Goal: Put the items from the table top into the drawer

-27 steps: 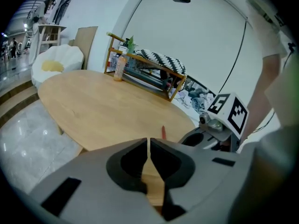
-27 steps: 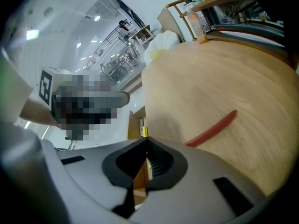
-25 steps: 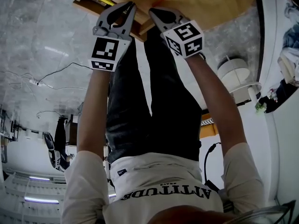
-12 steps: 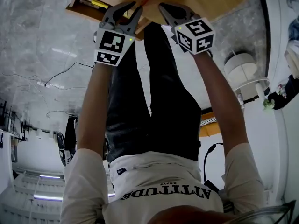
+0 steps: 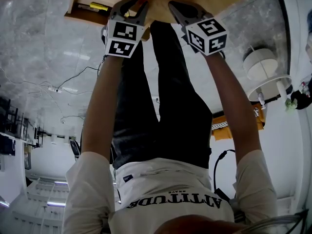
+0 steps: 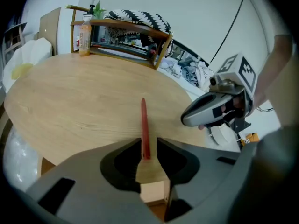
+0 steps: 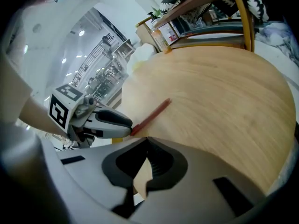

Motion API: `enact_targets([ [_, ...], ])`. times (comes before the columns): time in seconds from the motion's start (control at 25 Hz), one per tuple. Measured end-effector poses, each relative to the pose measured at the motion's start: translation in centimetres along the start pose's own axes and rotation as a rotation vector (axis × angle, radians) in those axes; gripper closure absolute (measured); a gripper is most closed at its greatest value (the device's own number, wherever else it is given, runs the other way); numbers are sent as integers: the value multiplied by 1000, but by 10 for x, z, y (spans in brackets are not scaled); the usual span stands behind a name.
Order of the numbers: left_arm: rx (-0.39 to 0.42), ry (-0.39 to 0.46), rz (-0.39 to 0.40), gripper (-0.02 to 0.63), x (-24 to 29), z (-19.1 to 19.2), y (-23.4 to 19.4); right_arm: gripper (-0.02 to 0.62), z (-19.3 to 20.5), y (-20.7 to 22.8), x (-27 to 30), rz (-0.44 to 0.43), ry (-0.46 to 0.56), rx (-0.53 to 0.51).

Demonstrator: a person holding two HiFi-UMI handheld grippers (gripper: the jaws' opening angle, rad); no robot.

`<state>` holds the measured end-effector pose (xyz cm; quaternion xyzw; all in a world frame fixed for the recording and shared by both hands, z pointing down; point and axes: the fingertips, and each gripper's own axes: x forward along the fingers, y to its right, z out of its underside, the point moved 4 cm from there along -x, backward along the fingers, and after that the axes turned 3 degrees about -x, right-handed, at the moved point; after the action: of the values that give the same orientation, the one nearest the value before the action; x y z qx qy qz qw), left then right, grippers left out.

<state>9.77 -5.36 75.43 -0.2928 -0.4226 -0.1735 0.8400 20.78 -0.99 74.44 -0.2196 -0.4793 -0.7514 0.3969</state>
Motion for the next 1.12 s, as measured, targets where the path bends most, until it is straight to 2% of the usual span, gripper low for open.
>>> enact_targets([
  [0.24, 19, -39, -79, 494, 14, 12, -3, 575, 12, 5, -6, 19, 13, 28],
  [0.4, 26, -45, -112, 537, 13, 14, -4, 575, 18, 6, -9, 31, 21, 42],
  [0.6, 10, -42, -121, 543, 7, 16, -5, 575, 20, 1, -10, 34, 24, 49],
  [0.84, 4, 2, -103, 545, -7, 14, -7, 576, 16, -12, -3, 24, 16, 28],
  [1.12, -36, 35, -136, 545, -30, 24, -25, 575, 4, -31, 10, 3, 0, -16],
])
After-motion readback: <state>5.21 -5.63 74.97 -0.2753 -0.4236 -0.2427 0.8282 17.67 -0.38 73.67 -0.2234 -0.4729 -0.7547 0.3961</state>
